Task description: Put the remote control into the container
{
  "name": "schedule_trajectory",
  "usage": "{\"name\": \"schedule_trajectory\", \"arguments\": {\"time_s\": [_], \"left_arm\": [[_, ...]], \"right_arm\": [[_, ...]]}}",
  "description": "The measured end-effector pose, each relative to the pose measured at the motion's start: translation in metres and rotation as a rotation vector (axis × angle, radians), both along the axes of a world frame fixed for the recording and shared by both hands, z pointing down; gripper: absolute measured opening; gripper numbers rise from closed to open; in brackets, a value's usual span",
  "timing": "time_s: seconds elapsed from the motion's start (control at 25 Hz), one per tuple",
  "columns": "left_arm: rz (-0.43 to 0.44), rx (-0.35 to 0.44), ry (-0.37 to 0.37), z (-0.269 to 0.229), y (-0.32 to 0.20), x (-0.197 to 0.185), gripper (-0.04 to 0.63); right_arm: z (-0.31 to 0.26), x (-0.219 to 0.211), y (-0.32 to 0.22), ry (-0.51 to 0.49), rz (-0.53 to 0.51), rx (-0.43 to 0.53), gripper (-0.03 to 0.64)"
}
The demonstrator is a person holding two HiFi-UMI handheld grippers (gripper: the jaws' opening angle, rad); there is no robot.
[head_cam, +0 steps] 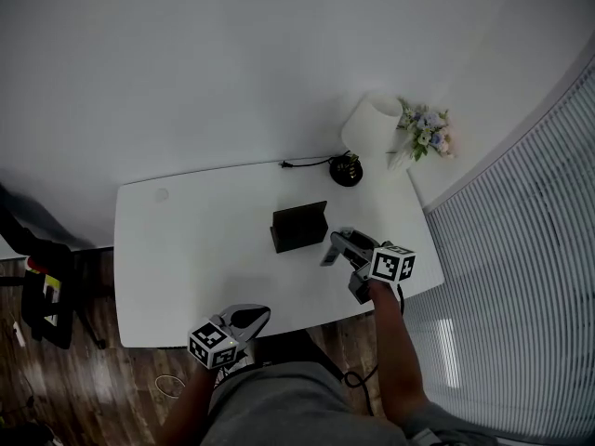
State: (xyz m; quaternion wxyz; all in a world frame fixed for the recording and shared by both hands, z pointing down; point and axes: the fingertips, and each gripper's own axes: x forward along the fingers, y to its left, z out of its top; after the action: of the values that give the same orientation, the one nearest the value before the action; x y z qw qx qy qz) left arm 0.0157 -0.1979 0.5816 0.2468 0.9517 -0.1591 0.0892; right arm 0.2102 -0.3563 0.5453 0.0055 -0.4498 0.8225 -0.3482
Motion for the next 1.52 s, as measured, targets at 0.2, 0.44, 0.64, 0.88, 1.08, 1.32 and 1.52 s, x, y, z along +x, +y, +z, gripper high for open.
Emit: {"name": "schedule_trajectory", "arguments": {"time_s": [0.2,0.44,0.64,0.88,1.08,1.32,1.52], "left_arm": [[-0.015,0.007,0.002,-0.003,0.005,-0.008,-0.002],[-0.053,0.008,0.006,-0.003,0.006,-0.021,-0.002],[-0.06,0.005,0.006,-0.002,0.004,-0.029,-0.002],[-0.068,-0.001,0.005,-0.001,-0.001,-0.027,-0.002],[-0.081,-0.016,-0.002,0.002,-0.004,-0.03,-0.002],[-0.094,-0.043,-0.015,0.006,-0.005,-0.029,-0.002],[-0.099,-0.056,-0.027,0.012,-0.008,-0.026,-0.002]], "right_arm": [[-0.019,-0.006,0.006,-0.018,0.02,0.094,0.224],[-0.033,-0.01,0.026,-0.013,0.042,0.2,0.224],[-0.034,-0.016,0.027,0.017,0.045,0.233,0.224],[-0.037,-0.02,0.016,0.071,0.037,0.272,0.224],[-0.046,-0.024,0.004,0.13,0.039,0.337,0.224],[-0.053,-0.022,-0.02,0.177,0.047,0.384,0.224],[-0.051,-0.023,-0.046,0.242,0.023,0.411,0.224]]}}
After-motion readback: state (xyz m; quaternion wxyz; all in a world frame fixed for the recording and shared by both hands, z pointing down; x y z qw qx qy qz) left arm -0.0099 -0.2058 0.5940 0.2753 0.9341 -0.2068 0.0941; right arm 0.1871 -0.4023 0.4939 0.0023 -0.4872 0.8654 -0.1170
